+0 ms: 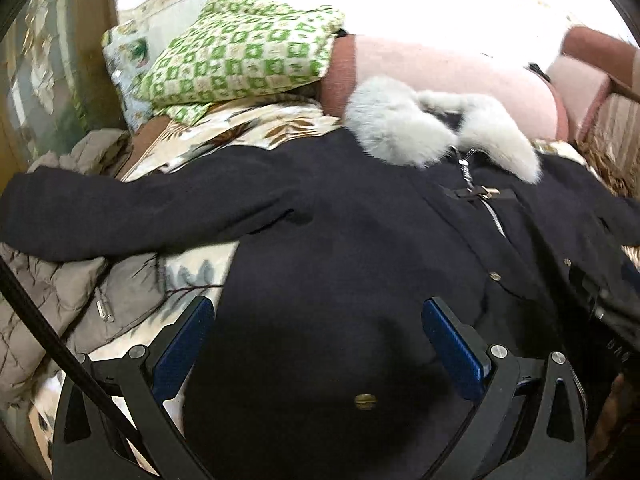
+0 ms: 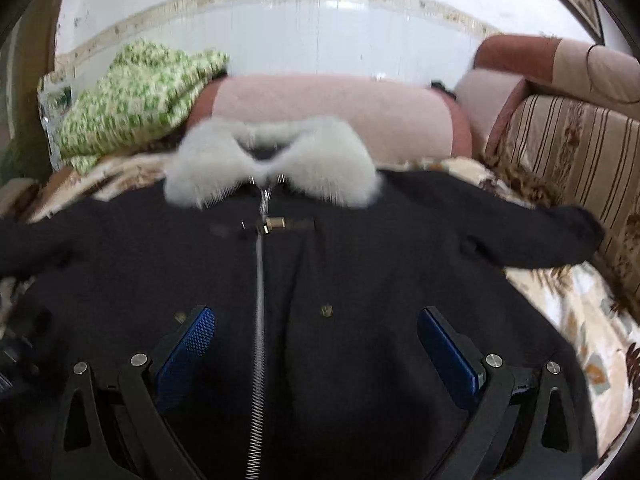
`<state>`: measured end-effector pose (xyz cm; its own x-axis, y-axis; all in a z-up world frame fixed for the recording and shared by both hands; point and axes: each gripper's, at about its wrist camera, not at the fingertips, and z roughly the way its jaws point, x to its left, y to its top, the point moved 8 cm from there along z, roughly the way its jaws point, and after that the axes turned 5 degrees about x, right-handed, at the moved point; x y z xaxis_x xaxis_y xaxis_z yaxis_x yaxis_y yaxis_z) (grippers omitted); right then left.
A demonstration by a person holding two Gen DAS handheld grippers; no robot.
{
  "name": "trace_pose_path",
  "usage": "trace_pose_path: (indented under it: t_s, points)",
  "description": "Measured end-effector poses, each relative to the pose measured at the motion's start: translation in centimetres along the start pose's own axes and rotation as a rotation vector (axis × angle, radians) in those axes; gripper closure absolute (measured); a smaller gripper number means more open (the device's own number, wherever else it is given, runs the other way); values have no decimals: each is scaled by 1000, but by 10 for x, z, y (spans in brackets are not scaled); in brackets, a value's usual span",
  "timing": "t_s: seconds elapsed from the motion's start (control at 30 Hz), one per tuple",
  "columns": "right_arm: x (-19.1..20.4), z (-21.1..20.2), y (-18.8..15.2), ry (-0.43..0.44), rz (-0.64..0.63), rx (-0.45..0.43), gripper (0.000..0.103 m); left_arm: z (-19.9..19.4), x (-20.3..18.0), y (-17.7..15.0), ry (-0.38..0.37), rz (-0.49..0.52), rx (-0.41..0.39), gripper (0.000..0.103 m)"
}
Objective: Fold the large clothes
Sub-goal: 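Position both grippers over the black coat's body near the zipper, then grasp the coat sleeve cuff with the left gripper and lift it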
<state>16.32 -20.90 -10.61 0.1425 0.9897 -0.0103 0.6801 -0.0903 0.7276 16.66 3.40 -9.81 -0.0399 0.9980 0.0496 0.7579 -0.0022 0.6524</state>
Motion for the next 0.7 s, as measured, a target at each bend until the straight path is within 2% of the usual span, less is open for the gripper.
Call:
trace_pose_path:
  t_s: [0.1,0.2,0.3,0.33,0.37,0.5,0.57,0.7]
  points:
    - [-6,10,-7,29,30,44,1,-4,38,3,2,-71,13,0]
    - [-7,11,-7,33,42,46,1,-11,93,4,58,-147,20,2]
    - [-5,10,-9,33,27,43,1,-22,150,5,155,-202,10,18]
    - [-3,11,-9,32,21,43,1,-28,175,5,197,-226,15,29]
    - [-2,11,-9,30,16,43,1,-33,192,5,218,-246,19,35]
    - [0,11,-10,26,9,41,1,-53,263,10,285,-390,-23,35]
    - [1,13,-10,26,13,45,1,-56,289,12,277,-466,-45,32]
    - [-1,17,-13,31,24,65,1,-38,330,19,166,-579,-41,31]
